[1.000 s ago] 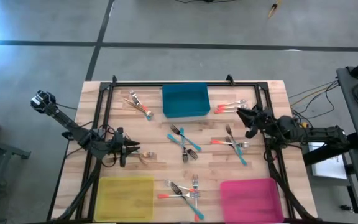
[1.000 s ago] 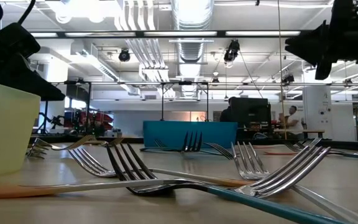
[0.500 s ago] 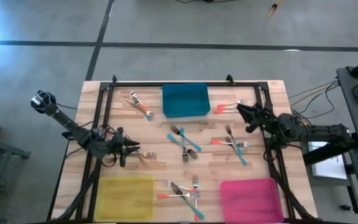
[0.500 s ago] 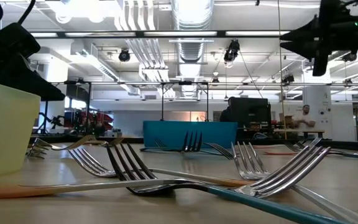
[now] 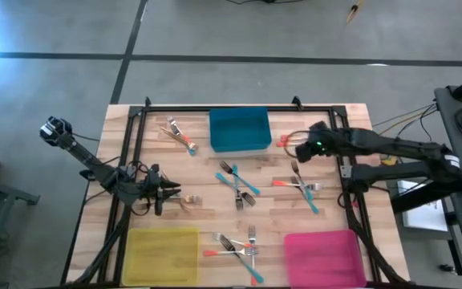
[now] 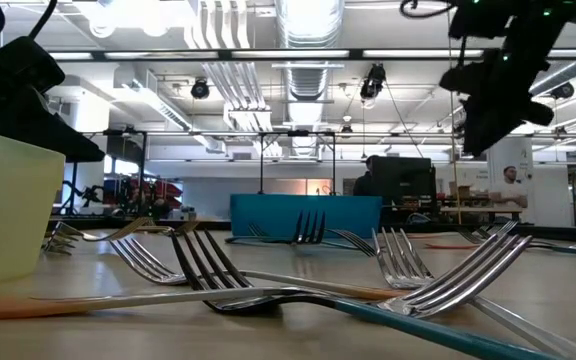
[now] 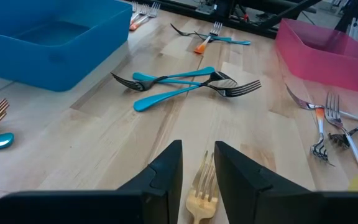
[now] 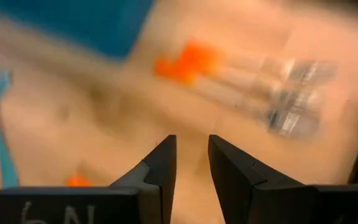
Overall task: Sort silverware by color (type)
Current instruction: Put the orange fork into the blue bin
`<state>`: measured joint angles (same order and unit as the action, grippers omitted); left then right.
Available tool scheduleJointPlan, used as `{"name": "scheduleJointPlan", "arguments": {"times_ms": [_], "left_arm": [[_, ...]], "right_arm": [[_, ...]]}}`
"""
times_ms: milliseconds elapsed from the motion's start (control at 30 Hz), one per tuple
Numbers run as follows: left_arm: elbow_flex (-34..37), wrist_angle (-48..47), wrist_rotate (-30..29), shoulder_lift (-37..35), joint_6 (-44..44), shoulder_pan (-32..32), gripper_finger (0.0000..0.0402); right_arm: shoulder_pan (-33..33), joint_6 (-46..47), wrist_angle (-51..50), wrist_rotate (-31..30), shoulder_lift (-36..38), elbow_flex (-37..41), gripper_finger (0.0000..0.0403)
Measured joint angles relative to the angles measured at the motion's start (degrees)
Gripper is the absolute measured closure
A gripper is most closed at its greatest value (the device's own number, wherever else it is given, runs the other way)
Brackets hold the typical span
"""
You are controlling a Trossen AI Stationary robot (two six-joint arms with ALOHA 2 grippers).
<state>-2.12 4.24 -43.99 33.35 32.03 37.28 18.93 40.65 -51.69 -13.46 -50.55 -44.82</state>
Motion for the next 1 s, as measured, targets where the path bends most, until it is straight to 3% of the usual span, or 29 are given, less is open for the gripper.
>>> {"name": "scheduleJointPlan", "arguments": {"times_ms": [100,167,767,1000], "left_arm": [[0.0,-0.01,0.0,0.02,0.0,0.0,0.0325],[0.01,0.01,0.0,0.04,-0.02,0.02,0.0325],[0.0,0.01,0.0,0.06,0.0,0.02,0.0325],[0.0,0.01,0.0,0.06,0.0,0.02,0.0325]], "right_arm": [[4.07,-6.48,0.06,10.05,-4.33,-2.21,0.0316],[5.92,-8.95,-0.25,13.38,-7.6,-3.17,0.0316],[12.54,-35.48,-8.35,13.95,-35.45,-13.85,0.0315],[14.12,-39.39,-9.62,13.89,-46.39,-13.83,0.0266]]}}
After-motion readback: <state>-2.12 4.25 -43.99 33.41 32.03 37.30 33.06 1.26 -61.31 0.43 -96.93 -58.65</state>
